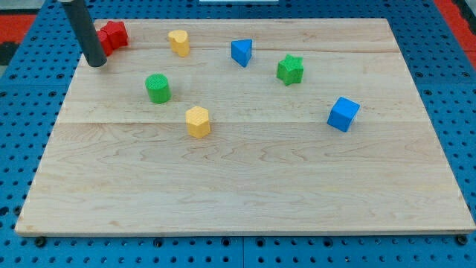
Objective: Push the blue triangle to the top center
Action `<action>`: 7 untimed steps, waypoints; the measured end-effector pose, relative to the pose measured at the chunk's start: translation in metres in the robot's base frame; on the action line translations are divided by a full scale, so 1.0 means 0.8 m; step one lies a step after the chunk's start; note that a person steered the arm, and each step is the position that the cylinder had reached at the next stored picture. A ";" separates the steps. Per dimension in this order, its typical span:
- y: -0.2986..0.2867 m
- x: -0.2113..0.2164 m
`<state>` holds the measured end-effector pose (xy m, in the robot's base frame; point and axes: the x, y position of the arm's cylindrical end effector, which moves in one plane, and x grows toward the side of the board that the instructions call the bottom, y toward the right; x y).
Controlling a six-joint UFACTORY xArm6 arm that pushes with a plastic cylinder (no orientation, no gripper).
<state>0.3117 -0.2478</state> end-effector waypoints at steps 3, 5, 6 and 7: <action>0.172 0.008; 0.334 -0.029; 0.367 -0.041; 0.404 -0.051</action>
<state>0.2710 0.0753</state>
